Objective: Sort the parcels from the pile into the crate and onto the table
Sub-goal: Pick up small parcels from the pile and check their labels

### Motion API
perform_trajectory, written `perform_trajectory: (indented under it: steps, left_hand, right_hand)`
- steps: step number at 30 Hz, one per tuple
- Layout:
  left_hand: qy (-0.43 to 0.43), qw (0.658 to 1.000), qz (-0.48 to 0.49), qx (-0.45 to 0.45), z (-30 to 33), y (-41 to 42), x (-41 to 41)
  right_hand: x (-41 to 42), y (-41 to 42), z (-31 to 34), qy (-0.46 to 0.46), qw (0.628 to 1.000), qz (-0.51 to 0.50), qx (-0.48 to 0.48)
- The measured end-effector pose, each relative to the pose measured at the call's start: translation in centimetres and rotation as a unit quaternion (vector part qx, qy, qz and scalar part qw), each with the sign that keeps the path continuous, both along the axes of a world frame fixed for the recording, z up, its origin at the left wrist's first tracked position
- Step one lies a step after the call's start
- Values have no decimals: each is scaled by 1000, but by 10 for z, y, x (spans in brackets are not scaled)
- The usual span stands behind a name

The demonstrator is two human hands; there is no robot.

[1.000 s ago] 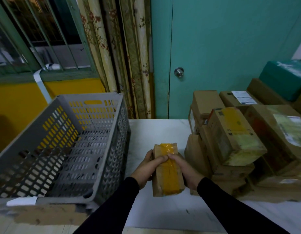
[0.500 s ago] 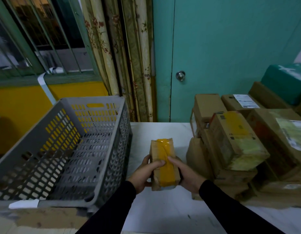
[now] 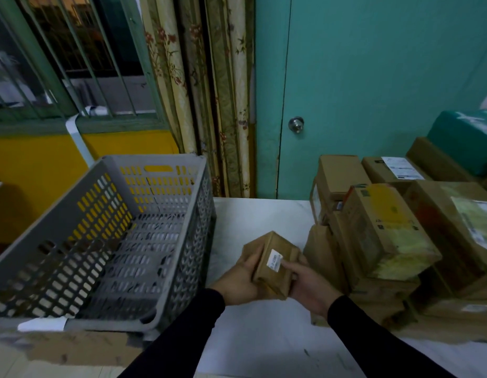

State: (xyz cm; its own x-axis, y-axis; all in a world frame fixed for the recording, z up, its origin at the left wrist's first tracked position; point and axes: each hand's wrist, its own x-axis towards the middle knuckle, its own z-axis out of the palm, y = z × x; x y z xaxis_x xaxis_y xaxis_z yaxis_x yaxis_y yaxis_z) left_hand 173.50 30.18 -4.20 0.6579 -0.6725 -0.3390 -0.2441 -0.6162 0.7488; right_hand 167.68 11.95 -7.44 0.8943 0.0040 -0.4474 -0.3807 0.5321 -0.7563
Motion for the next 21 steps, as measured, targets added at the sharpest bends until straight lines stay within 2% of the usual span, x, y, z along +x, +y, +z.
perform_trajectory:
  steps: [1,3,6,8,13,17,21]
  left_hand:
    - [77,995,22,-63,1,0,-1]
    - [192,959,110,-179,7,-3,-5]
    - [251,900,250,-253,21,-10,-8]
    - [255,882,303,-256,18,-15,-6]
    - [147,899,342,-231,8,-25,-8]
    - [175,892,331,-254,12,-27,-15]
    - [181,898,315,-249,13,-32,-17]
  right_hand:
    - [0,0,-1,-9,1000,-9,-15]
    - [1,0,-4,-17,999,-28,-34]
    - [3,2,-2,-18,998,-35,-56]
    - [4,6,1,-21,995,-39,-85]
    - [5,7,-1,-54,990,-40,-121]
    - [3,8,4,-48,988,-9,-144]
    - [2,9,-1,-23,995,-11,-92]
